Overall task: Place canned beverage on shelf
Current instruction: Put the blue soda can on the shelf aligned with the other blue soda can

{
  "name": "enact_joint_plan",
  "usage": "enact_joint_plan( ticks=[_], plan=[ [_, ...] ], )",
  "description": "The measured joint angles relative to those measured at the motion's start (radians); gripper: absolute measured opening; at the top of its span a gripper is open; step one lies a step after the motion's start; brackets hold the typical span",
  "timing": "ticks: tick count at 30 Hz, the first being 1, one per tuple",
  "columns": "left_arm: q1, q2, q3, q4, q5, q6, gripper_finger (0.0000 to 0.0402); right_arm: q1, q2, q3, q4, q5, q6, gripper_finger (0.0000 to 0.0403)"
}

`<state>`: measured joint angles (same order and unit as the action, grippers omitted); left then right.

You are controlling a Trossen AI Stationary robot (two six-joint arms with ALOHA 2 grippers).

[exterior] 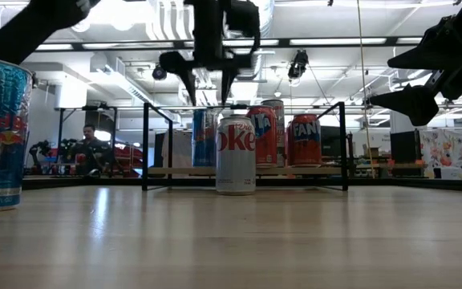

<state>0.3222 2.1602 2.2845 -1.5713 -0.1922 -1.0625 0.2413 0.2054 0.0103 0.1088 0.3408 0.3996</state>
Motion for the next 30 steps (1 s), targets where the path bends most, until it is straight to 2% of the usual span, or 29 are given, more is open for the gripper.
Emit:
enact_joint_plan(
  ticks=[7,14,21,25,30],
  plan=[
    [-0.140,-0.132,-0.070,0.001,-0.008,-0.084,0.0278,0.000,0.000,0.000,0.000,0.000,0.000,0.0380],
    [-0.315,-0.316,-0.350,-0.001,-0.005,-0.334,0.0278,0.000,0.000,0.000,0.000,0.000,0.000,0.0380],
    [-0.412,-0.452,-0.591,-0.004,0.132,-0.685,0.0278,0.000,0.000,0.000,0.000,0.000,0.000,0.0380],
    [-0.488,-0.485,-0.635,0.000,0.228,-0.806,0.0278,0.000,0.000,0.000,0.000,0.000,0.000,0.0380],
    [-0.607,-0.500,-0.638,0.002,0.230,-0.997,0.0278,0.000,0.000,0.000,0.000,0.000,0.000,0.0380]
  ],
)
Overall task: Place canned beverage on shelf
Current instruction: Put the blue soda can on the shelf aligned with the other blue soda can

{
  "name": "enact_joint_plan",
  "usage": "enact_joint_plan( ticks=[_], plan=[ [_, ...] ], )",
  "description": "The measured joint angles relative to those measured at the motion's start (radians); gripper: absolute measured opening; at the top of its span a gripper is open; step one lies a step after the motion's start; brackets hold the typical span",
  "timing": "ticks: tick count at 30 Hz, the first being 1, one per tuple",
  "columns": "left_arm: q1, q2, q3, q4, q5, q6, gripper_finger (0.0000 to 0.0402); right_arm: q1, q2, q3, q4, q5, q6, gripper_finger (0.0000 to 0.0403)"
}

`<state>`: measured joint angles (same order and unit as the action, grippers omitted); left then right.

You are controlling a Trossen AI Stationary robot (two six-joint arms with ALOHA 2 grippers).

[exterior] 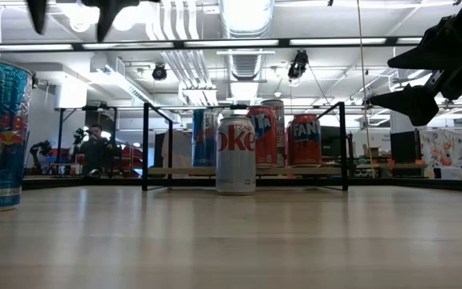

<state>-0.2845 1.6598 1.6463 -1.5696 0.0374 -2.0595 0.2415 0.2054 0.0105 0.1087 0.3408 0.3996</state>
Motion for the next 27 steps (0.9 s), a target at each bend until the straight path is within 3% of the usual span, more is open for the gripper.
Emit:
enact_joint_plan(
  ticks=[7,16,24,27],
  plan=[
    [-0.114,0.002,0.000,-0.001,0.068,-0.320,0.0278,0.000,0.000,0.000,0.000,0.000,0.000,0.0380],
    [-0.128,0.009,-0.007,-0.002,0.155,-0.761,0.0278,0.000,0.000,0.000,0.000,0.000,0.000,0.0380],
    [-0.130,0.035,-0.082,0.010,0.154,-0.969,0.0278,0.000,0.000,0.000,0.000,0.000,0.000,0.0380],
    [-0.131,0.023,-0.123,0.049,0.096,-0.993,0.0278,0.000,0.000,0.000,0.000,0.000,0.000,0.0380]
  ],
)
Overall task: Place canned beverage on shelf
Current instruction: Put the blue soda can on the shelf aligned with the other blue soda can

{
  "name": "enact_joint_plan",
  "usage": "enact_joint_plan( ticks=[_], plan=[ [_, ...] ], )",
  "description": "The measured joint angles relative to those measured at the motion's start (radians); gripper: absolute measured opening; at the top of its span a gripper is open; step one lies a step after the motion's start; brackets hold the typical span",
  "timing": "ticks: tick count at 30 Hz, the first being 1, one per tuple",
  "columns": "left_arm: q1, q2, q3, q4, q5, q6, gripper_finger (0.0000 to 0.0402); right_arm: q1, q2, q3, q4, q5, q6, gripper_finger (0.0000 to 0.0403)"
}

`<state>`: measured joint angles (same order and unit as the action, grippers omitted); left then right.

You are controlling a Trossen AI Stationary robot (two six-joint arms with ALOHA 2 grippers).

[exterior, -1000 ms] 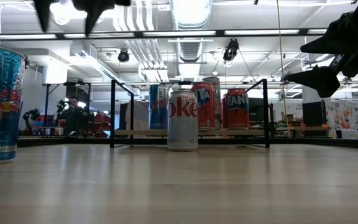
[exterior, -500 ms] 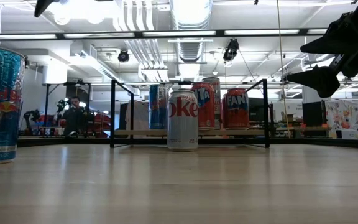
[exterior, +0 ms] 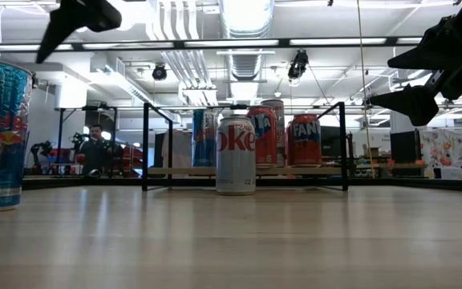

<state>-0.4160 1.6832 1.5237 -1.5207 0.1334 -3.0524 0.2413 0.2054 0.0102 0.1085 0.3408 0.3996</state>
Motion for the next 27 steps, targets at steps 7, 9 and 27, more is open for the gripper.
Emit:
enact_joint_plan(
  ticks=[7,9,27],
  plan=[
    [0.000,-0.014,-0.052,0.027,-0.046,-0.006,0.0278,0.000,0.000,0.000,0.000,0.000,0.000,0.0380],
    [0.000,-0.015,-0.071,0.032,-0.046,-0.015,0.0278,0.000,0.000,0.000,0.000,0.000,0.000,0.0380],
    [-0.005,-0.051,-0.247,0.206,-0.041,-0.033,0.0275,0.000,0.000,0.000,0.000,0.000,0.000,0.0380]
  ],
)
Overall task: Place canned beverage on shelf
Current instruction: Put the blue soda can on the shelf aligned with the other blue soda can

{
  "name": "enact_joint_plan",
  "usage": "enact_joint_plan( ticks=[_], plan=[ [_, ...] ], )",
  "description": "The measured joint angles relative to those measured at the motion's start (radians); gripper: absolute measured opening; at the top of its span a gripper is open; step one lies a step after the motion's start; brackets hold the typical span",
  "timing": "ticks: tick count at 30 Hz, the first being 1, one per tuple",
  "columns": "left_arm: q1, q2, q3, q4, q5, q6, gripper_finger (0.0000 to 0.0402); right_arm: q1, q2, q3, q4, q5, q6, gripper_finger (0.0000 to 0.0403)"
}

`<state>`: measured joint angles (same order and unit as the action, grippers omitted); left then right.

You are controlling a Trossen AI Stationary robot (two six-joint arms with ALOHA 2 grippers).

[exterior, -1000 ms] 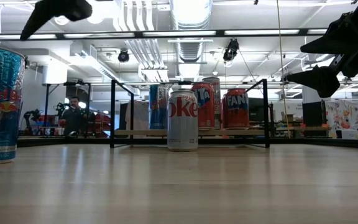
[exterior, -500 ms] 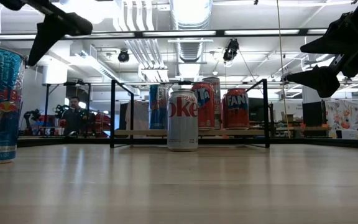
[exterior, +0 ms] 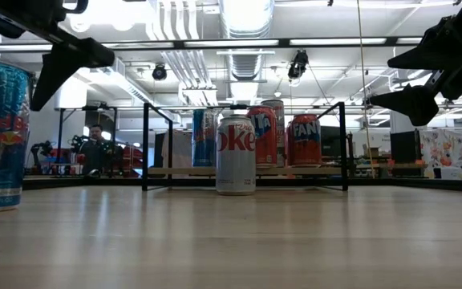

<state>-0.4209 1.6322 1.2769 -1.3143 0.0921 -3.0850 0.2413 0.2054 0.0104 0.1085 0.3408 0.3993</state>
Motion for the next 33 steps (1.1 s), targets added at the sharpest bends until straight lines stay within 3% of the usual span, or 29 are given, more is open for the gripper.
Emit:
enact_joint_plan(
  ticks=[6,11,18,24,33],
  plan=[
    [-0.019,-0.003,-0.013,0.021,-0.054,0.059,0.0218,0.000,0.000,0.000,0.000,0.000,0.000,0.0380],
    [-0.029,-0.004,-0.014,0.024,-0.060,0.085,0.0215,0.000,0.000,0.000,0.000,0.000,0.000,0.0380],
    [-0.018,-0.011,0.001,0.038,-0.133,0.288,0.0215,0.000,0.000,0.000,0.000,0.000,0.000,0.0380],
    [0.074,-0.064,0.004,0.038,-0.159,0.592,0.0215,0.000,0.000,0.000,0.000,0.000,0.000,0.0380],
    [0.340,-0.111,0.005,0.125,-0.123,1.192,0.0215,0.000,0.000,0.000,0.000,0.000,0.000,0.0380]
  ],
)
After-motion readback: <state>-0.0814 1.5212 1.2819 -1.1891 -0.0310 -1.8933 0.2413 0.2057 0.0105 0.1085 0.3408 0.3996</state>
